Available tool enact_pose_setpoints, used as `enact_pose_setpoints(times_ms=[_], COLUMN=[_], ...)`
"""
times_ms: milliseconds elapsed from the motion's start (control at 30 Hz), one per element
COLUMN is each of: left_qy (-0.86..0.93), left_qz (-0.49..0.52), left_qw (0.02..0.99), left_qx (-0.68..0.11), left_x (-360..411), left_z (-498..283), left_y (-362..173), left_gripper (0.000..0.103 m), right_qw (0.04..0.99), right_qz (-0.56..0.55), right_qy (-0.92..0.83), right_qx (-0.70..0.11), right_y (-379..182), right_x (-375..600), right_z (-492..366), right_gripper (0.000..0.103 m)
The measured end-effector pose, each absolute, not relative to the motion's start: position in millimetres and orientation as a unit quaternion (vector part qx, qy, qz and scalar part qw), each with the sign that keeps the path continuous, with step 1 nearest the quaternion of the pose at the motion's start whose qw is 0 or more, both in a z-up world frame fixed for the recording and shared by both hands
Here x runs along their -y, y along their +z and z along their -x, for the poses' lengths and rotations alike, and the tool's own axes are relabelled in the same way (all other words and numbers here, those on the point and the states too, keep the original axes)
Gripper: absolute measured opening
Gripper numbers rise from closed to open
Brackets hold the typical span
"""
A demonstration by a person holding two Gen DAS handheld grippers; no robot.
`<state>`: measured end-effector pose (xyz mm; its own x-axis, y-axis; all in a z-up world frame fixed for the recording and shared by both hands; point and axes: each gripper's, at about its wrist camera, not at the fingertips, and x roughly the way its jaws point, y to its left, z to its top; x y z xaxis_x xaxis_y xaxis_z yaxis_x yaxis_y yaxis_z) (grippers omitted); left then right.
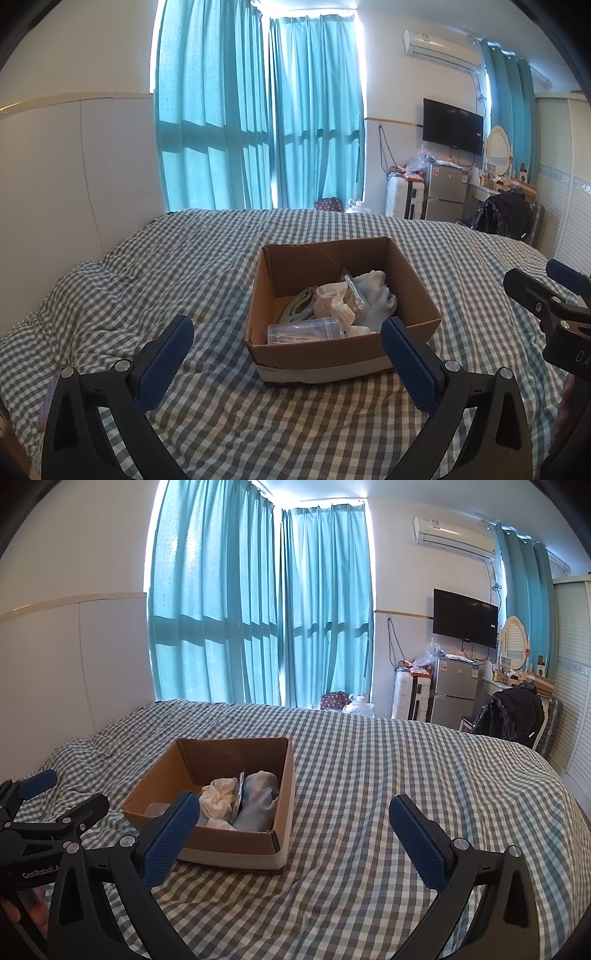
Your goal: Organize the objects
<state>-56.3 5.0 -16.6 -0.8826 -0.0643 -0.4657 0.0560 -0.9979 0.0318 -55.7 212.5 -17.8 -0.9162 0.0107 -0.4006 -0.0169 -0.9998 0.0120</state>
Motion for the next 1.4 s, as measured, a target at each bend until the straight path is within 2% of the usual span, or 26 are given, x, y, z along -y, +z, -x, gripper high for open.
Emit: enact_pose_setpoints(times_ms=[1400], left_qy=[-0.968], left_qz=[-0.246], left_qw=[0.046], left_qx=[0.011], left_x=[-1.0], left_z=[56.9], left_y=[-18.8], left_gripper=[0.103], right_qw=[0.010], right_qz=[0.213], right_qy=[0.977], right_qx=[-0.008], right_y=[-22.4], right_x=[-204.9], right_z=[58.8], right_gripper=[0.103])
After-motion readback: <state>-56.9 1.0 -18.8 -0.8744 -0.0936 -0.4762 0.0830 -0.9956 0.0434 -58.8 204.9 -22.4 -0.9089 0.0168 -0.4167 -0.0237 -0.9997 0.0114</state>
